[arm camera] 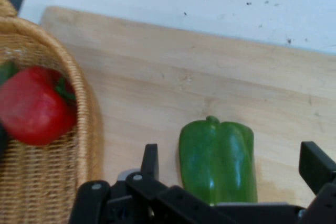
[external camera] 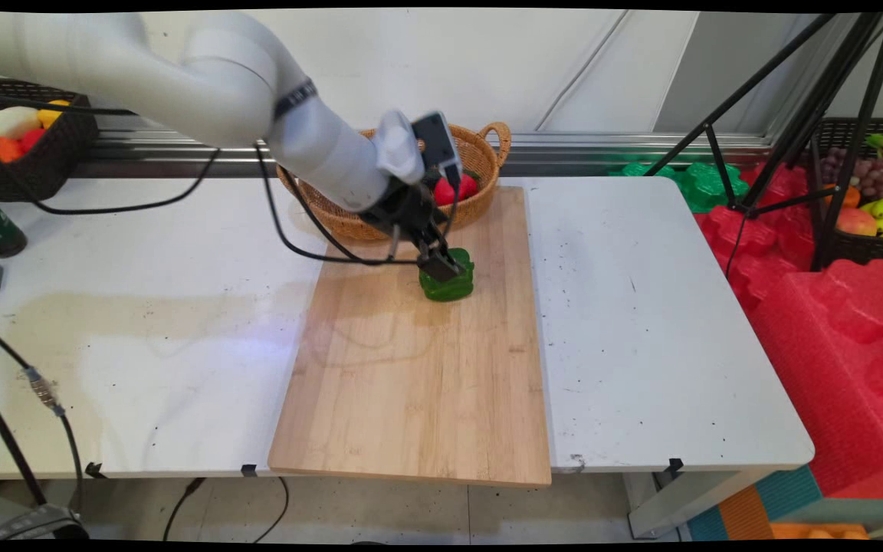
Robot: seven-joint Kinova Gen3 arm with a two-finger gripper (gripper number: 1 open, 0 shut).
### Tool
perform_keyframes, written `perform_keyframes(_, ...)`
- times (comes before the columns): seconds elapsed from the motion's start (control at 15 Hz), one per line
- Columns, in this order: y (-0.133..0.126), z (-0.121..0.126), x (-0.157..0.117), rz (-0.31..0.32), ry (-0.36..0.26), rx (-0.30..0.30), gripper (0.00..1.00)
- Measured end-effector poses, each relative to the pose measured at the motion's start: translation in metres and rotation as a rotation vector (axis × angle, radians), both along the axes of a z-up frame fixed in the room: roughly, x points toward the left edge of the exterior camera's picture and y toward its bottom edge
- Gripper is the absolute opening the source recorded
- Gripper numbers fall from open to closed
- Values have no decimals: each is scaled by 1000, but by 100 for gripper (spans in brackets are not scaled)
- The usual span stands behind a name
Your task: Pick up the cucumber from the vegetable basket
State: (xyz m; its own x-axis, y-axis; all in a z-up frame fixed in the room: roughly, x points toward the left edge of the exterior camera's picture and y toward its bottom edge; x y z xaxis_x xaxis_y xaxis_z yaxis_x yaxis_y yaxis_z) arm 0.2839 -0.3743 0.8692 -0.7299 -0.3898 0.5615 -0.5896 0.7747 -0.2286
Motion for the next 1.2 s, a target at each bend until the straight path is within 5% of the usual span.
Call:
perform_keyframes(0.73,56,70,102,54,-9,-63,100)
perform_keyframes(1.2,29,101,133,122,-26,-180,100)
